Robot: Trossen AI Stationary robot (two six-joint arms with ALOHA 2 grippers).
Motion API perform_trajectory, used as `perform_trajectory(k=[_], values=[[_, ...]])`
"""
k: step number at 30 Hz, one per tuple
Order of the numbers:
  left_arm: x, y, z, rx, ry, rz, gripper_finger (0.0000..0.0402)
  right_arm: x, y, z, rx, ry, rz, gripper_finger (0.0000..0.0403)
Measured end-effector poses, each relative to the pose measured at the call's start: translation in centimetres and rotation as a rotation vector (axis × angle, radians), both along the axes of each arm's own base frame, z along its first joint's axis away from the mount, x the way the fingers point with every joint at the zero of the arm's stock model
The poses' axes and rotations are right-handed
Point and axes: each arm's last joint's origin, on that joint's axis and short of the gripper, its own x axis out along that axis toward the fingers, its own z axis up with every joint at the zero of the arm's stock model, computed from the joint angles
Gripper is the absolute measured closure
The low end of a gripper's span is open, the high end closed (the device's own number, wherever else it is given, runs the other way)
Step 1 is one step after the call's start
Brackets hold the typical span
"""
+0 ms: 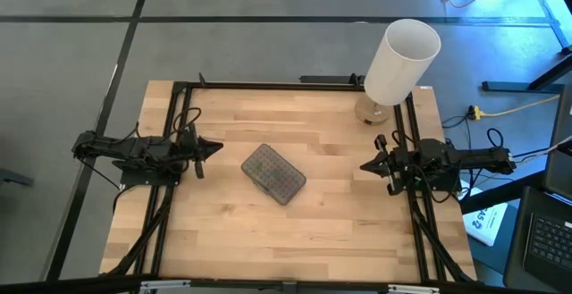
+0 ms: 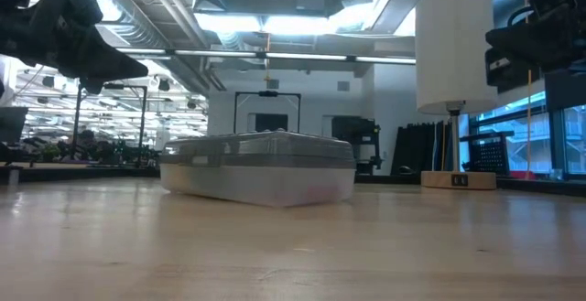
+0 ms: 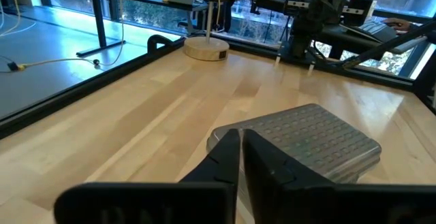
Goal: Pack school essentials
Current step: Return to Home Position
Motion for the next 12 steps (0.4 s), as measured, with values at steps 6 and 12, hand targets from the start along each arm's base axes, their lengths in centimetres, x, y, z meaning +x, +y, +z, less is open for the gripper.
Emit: perform_trajectory(k=[6, 12], values=[[0.00, 0.00, 0.00, 0.000, 0.000, 0.000, 0.0396, 0.00, 0.00, 0.00, 0.000, 0.000, 0.000, 0.0397], [0.00, 0.00, 0.00, 0.000, 0.000, 0.000, 0.0401, 0.00, 0.00, 0.00, 0.000, 0.000, 0.000, 0.0397]])
